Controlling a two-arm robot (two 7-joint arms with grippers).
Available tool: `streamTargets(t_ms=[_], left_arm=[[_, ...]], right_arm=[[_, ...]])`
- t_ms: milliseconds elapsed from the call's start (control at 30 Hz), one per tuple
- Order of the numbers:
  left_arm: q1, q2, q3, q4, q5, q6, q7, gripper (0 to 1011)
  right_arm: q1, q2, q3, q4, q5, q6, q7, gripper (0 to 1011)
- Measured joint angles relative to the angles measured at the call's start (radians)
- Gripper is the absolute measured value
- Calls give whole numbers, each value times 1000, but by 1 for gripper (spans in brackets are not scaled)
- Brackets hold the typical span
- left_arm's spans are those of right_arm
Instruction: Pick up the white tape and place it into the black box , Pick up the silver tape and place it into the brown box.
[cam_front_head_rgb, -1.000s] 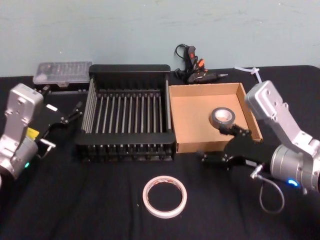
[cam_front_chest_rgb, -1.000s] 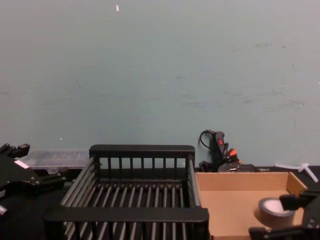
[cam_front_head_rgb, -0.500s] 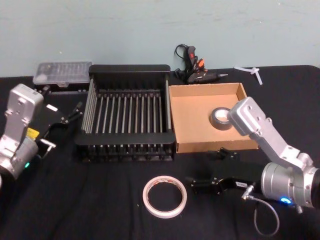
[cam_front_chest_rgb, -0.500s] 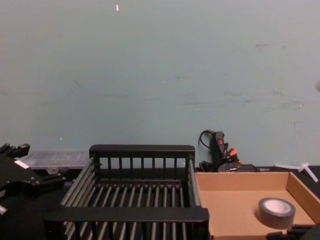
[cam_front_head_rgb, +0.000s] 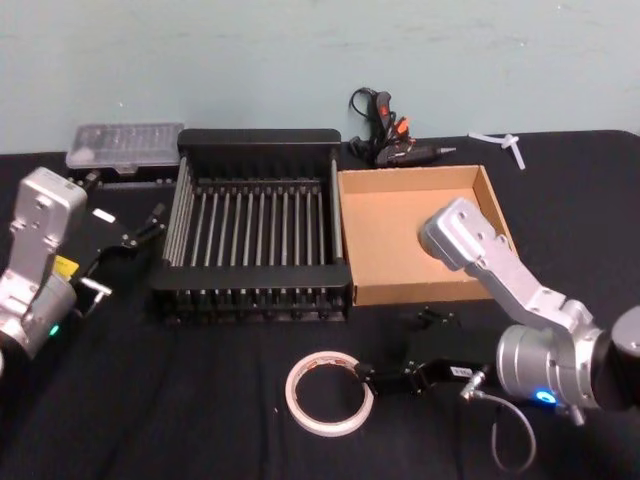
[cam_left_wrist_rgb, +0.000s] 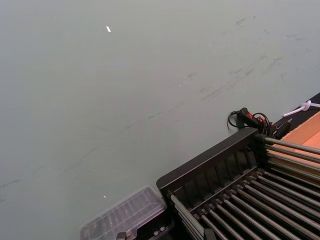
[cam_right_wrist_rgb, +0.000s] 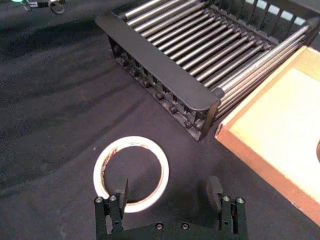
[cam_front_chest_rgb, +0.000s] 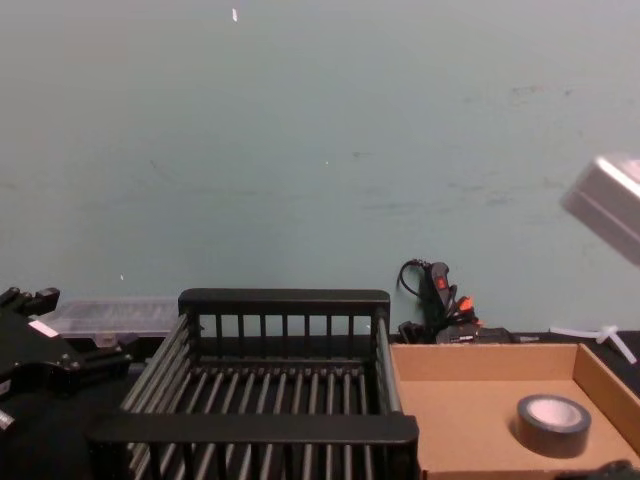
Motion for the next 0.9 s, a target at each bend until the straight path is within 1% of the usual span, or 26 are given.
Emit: streamTargets(t_ms=[267,433,700,800,900], left_arm=[[0,0,0,0,0,0,0,1001],[0,0,0,0,0,0,0,1001],[0,0,0,0,0,0,0,1001],[0,0,0,0,0,0,0,1001],[0,0,0,0,0,0,0,1001]], right_arm=[[46,-22,-34,39,0,61,-19,1003],[67,-37,-48,61,-3,84,-25,1002],[109,-72,-82,106,-34,125,-31,1003],[116,-82,-87,116,-43,135,-33,1003],[125,-101,-92,133,-57,153,-38,1002]])
